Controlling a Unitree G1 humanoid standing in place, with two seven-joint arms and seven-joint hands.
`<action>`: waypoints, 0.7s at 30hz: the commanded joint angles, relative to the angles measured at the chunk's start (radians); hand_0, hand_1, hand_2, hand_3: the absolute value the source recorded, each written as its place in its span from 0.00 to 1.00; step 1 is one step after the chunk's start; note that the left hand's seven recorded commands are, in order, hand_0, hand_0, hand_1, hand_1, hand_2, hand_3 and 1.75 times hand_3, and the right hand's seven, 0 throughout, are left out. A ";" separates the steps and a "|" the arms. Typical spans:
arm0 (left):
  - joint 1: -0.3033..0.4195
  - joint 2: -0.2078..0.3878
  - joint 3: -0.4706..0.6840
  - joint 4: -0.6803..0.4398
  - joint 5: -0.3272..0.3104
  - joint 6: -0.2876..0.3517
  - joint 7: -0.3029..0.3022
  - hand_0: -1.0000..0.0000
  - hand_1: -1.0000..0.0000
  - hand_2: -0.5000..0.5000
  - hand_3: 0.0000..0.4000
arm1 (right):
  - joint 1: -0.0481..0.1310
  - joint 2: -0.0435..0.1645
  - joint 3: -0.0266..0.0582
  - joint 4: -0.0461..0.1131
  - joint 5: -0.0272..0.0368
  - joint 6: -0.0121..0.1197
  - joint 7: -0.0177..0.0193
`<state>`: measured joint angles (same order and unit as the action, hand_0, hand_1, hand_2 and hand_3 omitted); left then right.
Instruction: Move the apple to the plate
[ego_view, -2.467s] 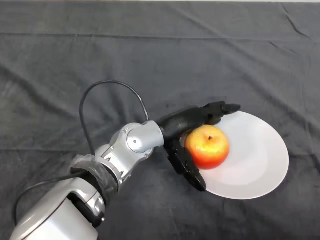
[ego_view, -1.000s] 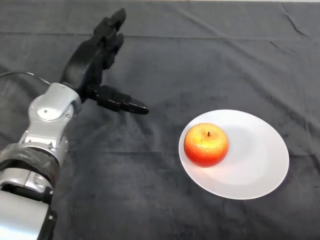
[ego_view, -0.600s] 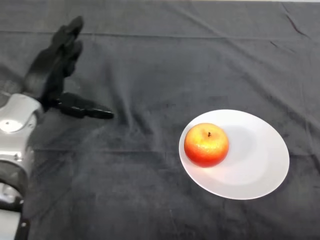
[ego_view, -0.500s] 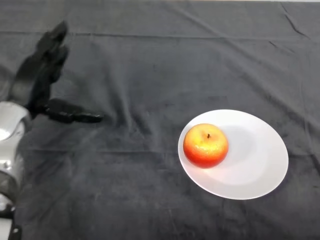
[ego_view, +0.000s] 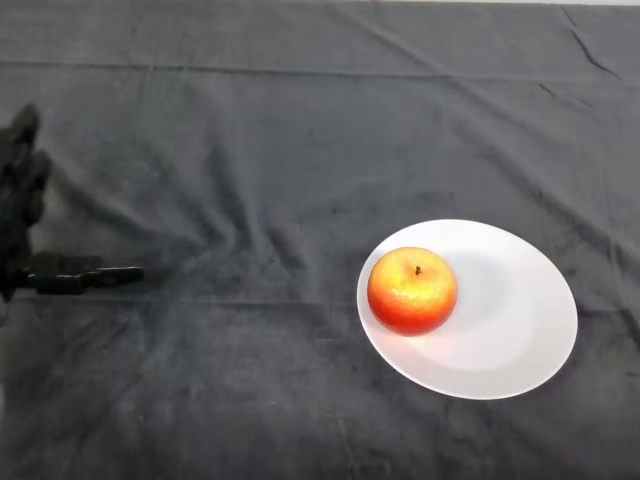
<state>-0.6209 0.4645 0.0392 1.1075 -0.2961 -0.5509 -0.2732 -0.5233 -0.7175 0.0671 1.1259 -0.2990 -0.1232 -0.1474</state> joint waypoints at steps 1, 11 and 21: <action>0.044 0.067 0.045 0.030 -0.020 -0.026 0.018 1.00 1.00 0.50 0.00 | 0.080 0.052 0.0257 0.039 -0.0211 0.010 0.0107; 0.121 0.153 0.183 0.046 -0.092 -0.007 0.036 1.00 1.00 0.50 0.00 | 0.081 0.052 0.0256 0.038 -0.0210 0.011 0.0108; 0.141 0.181 0.302 0.071 -0.153 0.042 0.124 1.00 1.00 0.50 0.00 | 0.080 0.052 0.0257 0.039 -0.0211 0.011 0.0108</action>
<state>-0.5162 0.5754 0.3319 1.1449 -0.4308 -0.5175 -0.1584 -0.5208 -0.7158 0.0694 1.1281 -0.2991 -0.1229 -0.1475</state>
